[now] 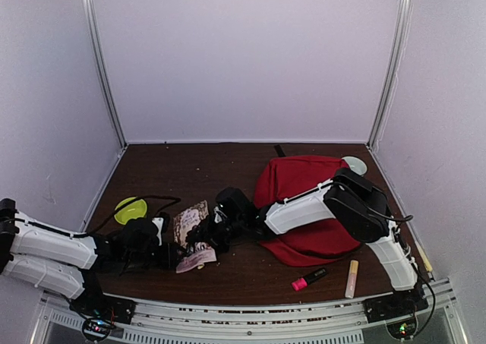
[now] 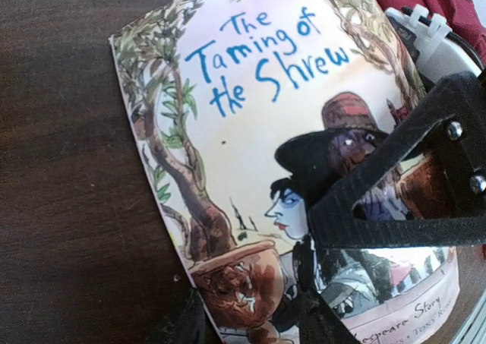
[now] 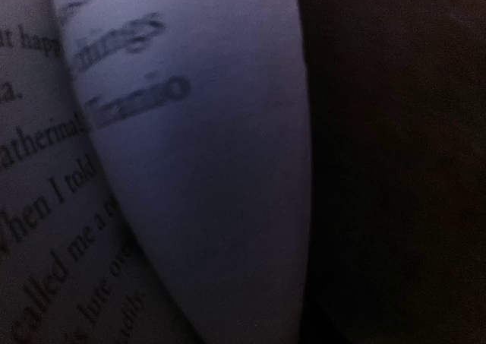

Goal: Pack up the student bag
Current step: Pick up the book from the center of the board, then pass from the right arm to the left

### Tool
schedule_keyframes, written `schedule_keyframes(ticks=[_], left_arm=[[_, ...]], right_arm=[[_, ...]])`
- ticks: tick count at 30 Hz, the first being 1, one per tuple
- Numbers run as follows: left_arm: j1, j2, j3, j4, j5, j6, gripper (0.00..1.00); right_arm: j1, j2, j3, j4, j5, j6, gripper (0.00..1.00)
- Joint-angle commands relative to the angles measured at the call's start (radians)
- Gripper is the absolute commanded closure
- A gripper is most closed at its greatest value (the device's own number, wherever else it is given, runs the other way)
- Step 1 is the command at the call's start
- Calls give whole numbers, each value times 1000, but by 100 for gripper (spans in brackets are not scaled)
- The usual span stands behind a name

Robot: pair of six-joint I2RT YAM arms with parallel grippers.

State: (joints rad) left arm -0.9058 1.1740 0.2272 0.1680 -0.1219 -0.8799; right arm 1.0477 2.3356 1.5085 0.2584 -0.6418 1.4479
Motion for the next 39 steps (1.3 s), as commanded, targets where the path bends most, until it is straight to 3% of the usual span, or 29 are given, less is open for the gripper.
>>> schedule_keyframes(ticks=[1, 5, 8, 13, 16, 18, 22, 27, 31, 36, 37, 39], left_arm=[[-14, 38, -29, -69, 110, -19, 56], [-13, -53, 4, -164, 77, 6, 57], [-15, -170, 42, -274, 50, 45, 57], [-17, -494, 147, -498, -23, 113, 49], [-25, -656, 230, -493, 0, 198, 44], [-39, -686, 295, -447, 47, 266, 42], [-104, -525, 443, -328, 161, 405, 32], [-278, -257, 657, -198, 253, 645, 16], [-301, -98, 787, -130, 305, 704, 15], [-301, 7, 869, -100, 313, 717, 33], [-301, 27, 883, -101, 313, 718, 40], [-301, 54, 906, -106, 315, 717, 62]], right_arm=[[28, -80, -36, 109, -17, 24, 71], [17, -162, -41, 36, 29, -75, 100], [9, -242, -15, -62, 38, -206, 100], [-17, -462, 5, -305, 78, -565, 100], [-34, -631, -50, -387, 96, -807, 100], [-37, -740, -83, -426, 75, -945, 100], [-36, -934, -173, -425, 61, -1102, 100], [-37, -1093, -265, -415, 116, -1171, 100], [-34, -1181, -317, -390, 90, -1198, 100], [-35, -1251, -365, -398, 76, -1247, 100], [-36, -1260, -374, -395, 67, -1253, 100], [-36, -1279, -389, -386, 53, -1262, 100]])
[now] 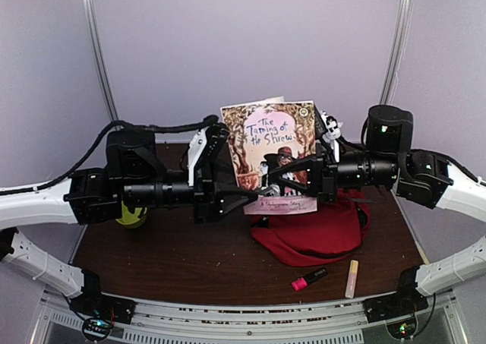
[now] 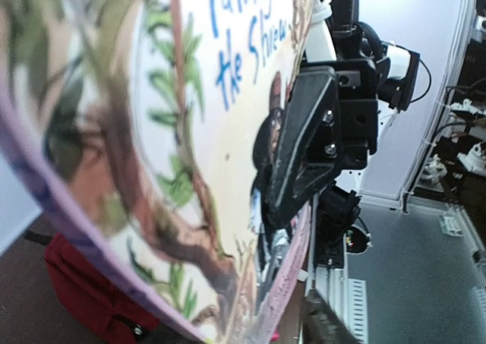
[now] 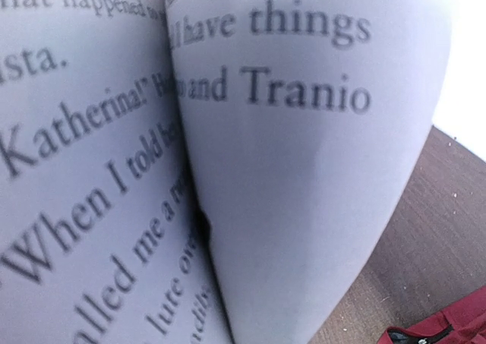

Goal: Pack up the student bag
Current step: Pass from the right arm to the left, then pass from the left arm to the right

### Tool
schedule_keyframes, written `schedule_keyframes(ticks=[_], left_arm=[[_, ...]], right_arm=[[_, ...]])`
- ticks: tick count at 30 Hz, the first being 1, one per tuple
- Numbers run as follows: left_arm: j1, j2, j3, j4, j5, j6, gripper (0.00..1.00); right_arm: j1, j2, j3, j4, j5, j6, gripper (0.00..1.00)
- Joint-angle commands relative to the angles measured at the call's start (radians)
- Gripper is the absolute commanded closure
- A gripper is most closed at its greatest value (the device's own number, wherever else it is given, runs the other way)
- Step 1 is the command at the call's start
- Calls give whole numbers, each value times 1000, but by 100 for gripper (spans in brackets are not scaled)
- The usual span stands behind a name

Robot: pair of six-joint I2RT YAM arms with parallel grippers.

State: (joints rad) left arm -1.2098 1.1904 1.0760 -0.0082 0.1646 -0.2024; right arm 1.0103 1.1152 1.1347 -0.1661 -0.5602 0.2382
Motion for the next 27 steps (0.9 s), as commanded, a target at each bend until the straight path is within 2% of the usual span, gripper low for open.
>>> schedule_keyframes(ticks=[1, 2, 3, 5, 6, 7, 10, 11, 12, 15, 18, 20, 23, 27], left_arm=[[3, 49, 68, 71, 34, 37, 77], [3, 57, 76, 73, 42, 34, 91], [3, 65, 82, 78, 50, 29, 100], [3, 73, 86, 87, 60, 21, 100], [3, 75, 84, 92, 64, 19, 100], [3, 75, 82, 96, 61, 16, 100], [3, 72, 78, 86, 44, 25, 100], [1, 73, 79, 76, 45, 36, 100], [0, 74, 81, 69, 51, 49, 100], [-18, 80, 95, 47, 78, 106, 100], [-36, 89, 104, 68, 121, 144, 100], [-41, 92, 99, 97, 157, 158, 100], [-47, 87, 86, 121, 208, 170, 100], [-52, 79, 78, 114, 204, 177, 100]], right_arm=[[1, -67, -22, 43, -32, -56, 100], [1, -74, -27, 45, -33, -60, 100], [1, -79, -31, 44, -33, -67, 100], [-2, -86, -33, 29, -36, -82, 100], [-4, -89, -33, 17, -38, -90, 94], [-9, -96, -34, 7, -46, -99, 81], [-44, -144, -63, -3, -71, -114, 21], [-63, -166, -81, 1, -87, -123, 8], [-83, -191, -98, 5, -110, -131, 1], [-142, -256, -145, 26, -206, -154, 0], [-161, -273, -180, 123, -326, -116, 0], [-162, -252, -188, 208, -429, -62, 0], [-165, -206, -154, 230, -463, -47, 0], [-165, -156, -114, 294, -561, -8, 0]])
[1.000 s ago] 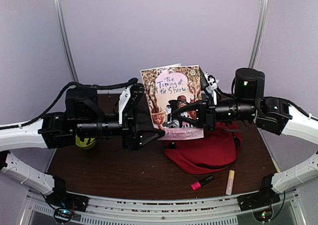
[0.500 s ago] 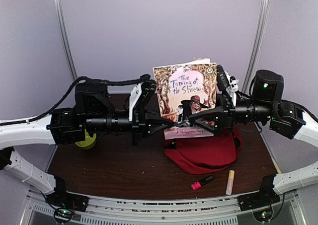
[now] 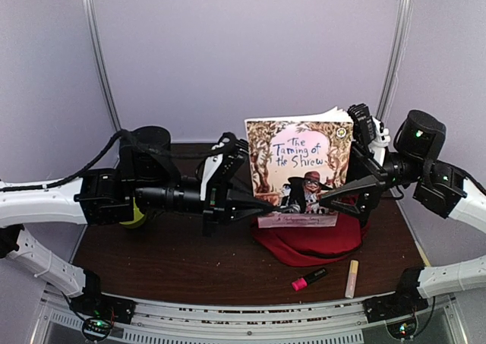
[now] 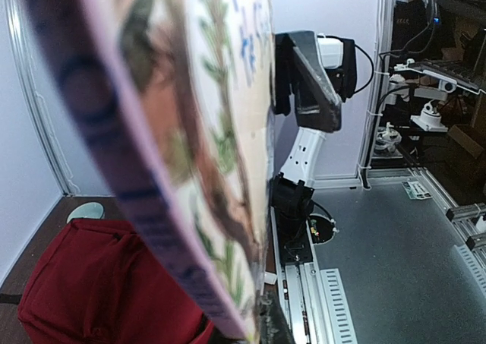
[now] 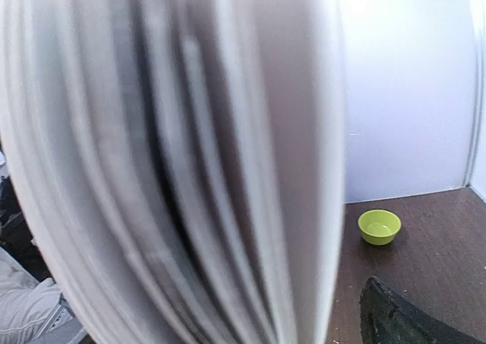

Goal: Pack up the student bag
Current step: Pass from the left arm to the right

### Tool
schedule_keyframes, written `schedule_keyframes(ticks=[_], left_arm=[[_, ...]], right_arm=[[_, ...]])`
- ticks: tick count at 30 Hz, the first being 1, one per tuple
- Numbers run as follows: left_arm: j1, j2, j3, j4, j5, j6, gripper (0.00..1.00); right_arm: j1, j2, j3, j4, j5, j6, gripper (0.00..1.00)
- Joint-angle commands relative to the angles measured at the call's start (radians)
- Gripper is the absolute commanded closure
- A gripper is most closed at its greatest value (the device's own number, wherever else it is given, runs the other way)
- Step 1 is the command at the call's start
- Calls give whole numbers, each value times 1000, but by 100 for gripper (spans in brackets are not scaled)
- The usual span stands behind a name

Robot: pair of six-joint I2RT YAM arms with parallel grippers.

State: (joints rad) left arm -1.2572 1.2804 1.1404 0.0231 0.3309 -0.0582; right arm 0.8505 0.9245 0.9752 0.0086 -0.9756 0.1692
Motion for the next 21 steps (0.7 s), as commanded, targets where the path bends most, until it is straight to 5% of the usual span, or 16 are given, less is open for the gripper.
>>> schedule_keyframes(ticks=[1, 7, 9, 14, 21], left_arm=[[-5, -12, 11, 82, 32, 33, 100], [-5, -17, -10, 113, -55, 25, 100], [-5, -31, -37, 133, -113, 13, 100], [-4, -107, -114, 157, -271, -7, 100], [-4, -148, -151, 154, -323, -19, 100]], right_arm=[[-4, 50, 42, 171, -172, 108, 0], [24, 88, -3, 418, -204, 279, 21], [31, 68, -14, 414, -208, 271, 37], [24, -2, 14, 92, -198, 69, 57], [-16, -55, 24, -191, -176, -67, 63]])
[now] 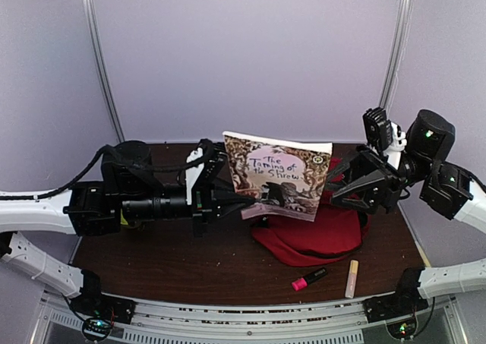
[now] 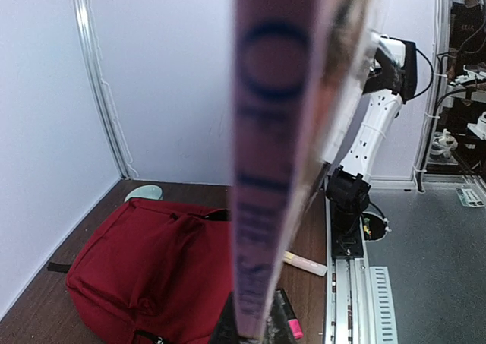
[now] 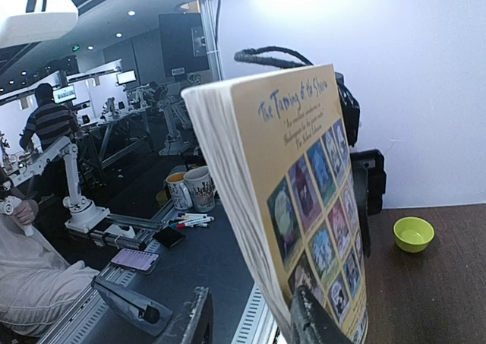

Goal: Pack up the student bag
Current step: Pass from the left arm to the right

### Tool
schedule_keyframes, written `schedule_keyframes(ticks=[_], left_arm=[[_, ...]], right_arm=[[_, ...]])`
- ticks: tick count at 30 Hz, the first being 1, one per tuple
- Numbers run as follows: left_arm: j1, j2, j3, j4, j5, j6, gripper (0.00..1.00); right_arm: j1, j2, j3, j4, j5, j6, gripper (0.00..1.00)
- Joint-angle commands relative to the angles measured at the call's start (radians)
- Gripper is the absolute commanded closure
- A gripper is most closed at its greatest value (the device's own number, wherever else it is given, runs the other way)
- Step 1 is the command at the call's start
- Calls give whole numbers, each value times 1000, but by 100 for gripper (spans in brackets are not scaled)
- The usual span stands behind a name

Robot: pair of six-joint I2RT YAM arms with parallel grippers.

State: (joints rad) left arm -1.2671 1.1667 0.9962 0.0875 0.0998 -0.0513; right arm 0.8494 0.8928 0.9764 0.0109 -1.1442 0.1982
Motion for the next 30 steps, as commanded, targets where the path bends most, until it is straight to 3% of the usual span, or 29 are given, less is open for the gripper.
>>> schedule_keyframes(ticks=[1, 3, 8, 10, 13, 19, 25, 27, 30], left_arm=[[6, -37, -9, 92, -89, -26, 100], [6, -38, -9, 92, -79, -22, 100], [6, -38, -12, 121, -41, -25, 100], [6, -38, -12, 128, -32, -24, 100], [6, -35, -4, 116, -28, -22, 100], [6, -17, 1, 128, -3, -20, 100], [7, 25, 20, 148, 24, -23, 100], [6, 40, 28, 154, 36, -25, 100], [6, 55, 34, 159, 42, -30, 100]], right_arm=[[-18, -28, 24, -221, 12, -117, 62], [-24, -40, 24, -278, 79, -157, 56], [-26, -53, 4, -271, 289, -160, 18], [-28, -58, -5, -236, 332, -147, 11], [-29, -68, -21, -157, 373, -119, 4], [-28, -23, -17, -51, 413, -73, 3], [-14, 45, -7, 51, 317, -14, 15], [-12, 63, -1, 60, 298, -6, 34], [-12, 71, 4, 67, 253, 1, 81]])
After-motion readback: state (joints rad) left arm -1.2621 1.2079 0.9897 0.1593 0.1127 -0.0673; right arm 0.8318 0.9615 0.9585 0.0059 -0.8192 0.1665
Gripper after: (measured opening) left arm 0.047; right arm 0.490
